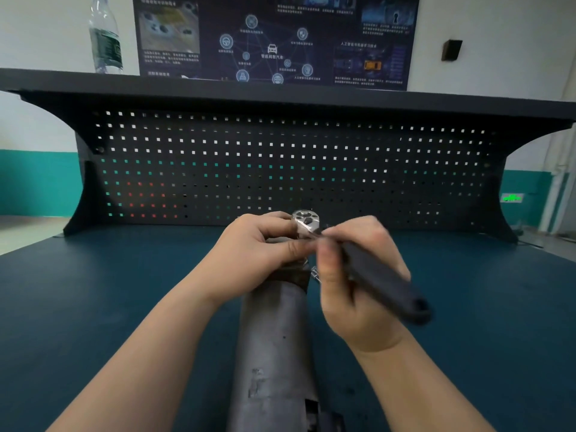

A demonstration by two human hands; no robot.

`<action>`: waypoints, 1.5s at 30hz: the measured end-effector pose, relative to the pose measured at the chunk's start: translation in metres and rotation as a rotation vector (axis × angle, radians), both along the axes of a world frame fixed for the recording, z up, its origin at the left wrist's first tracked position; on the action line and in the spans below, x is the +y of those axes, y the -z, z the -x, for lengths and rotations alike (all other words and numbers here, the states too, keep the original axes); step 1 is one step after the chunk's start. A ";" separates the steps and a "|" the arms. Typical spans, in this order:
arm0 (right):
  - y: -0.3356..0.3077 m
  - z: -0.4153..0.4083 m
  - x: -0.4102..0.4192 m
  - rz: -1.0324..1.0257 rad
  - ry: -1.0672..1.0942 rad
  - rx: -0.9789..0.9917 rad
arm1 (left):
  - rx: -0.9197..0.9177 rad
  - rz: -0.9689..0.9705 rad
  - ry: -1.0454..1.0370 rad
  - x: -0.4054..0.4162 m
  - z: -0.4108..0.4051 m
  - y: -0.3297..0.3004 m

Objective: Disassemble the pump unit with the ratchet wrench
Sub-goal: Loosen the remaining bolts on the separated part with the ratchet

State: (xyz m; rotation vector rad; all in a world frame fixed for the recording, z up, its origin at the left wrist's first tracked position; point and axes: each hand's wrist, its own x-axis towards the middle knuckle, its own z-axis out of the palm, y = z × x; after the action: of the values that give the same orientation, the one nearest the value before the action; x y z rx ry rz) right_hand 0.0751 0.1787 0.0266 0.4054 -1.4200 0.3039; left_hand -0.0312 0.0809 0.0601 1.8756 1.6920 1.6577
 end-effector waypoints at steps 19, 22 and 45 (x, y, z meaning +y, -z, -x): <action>-0.011 -0.007 -0.013 0.231 -0.127 -0.064 | 0.004 0.017 -0.057 0.003 -0.001 0.000; -0.008 -0.004 -0.017 -0.062 0.051 -0.037 | 0.023 0.041 -0.078 0.005 0.004 0.002; -0.004 -0.001 -0.015 0.101 0.003 0.021 | 0.070 0.008 -0.095 0.005 0.000 0.000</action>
State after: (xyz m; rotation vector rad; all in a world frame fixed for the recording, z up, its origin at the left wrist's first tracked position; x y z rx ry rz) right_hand 0.0761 0.1634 0.0306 0.3228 -1.3782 0.3668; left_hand -0.0313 0.0855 0.0599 1.8985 1.8391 1.6338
